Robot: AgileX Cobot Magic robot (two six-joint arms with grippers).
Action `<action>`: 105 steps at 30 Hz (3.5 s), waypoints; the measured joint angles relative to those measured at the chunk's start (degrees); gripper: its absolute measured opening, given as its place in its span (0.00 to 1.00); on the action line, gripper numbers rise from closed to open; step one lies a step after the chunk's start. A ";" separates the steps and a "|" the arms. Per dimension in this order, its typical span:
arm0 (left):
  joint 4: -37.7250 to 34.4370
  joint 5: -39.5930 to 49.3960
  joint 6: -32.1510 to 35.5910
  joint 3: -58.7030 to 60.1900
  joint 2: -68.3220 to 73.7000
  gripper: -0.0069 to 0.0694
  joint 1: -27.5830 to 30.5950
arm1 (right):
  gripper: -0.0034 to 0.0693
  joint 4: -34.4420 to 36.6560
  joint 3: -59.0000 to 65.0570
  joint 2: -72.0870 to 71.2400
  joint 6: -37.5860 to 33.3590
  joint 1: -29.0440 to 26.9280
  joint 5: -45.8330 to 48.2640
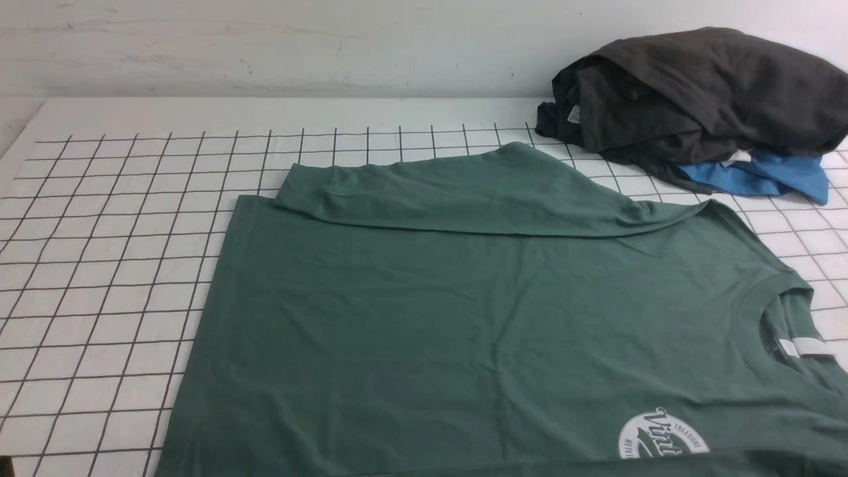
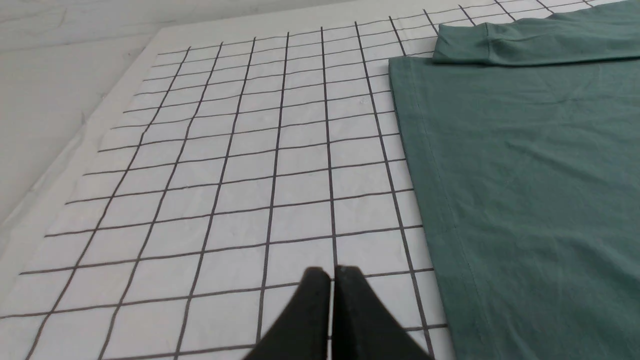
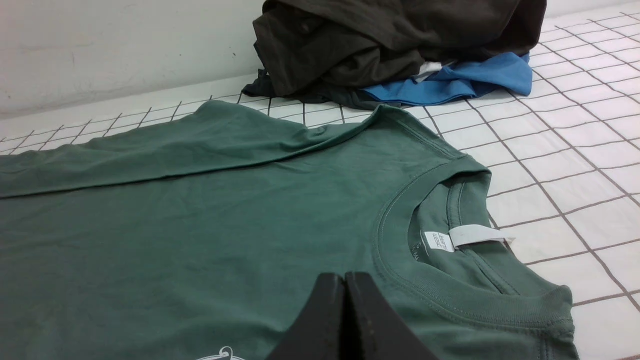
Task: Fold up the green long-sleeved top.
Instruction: Use the left arm to clamp the cuff closest to it
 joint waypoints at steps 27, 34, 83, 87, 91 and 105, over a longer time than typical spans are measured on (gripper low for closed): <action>0.00 0.00 0.00 0.00 0.00 0.08 0.00 | 0.03 0.00 0.00 0.00 0.00 0.00 0.00; 0.00 0.00 0.00 0.00 0.00 0.08 0.00 | 0.03 -0.06 0.00 0.00 0.00 0.00 0.00; -49.01 -7.71 -28.89 0.11 0.00 0.08 0.00 | 0.03 46.23 -0.06 0.00 11.21 0.00 0.83; -50.34 -7.77 -28.25 0.11 0.00 0.08 0.00 | 0.03 46.72 -0.06 0.00 9.29 0.00 0.41; -50.34 -5.16 -17.84 -1.06 0.00 0.08 0.00 | 0.03 46.67 -0.11 0.00 2.79 0.00 0.28; -17.91 35.51 9.71 -36.45 29.98 0.08 -1.65 | 0.03 24.07 -30.37 29.41 -28.33 0.05 12.32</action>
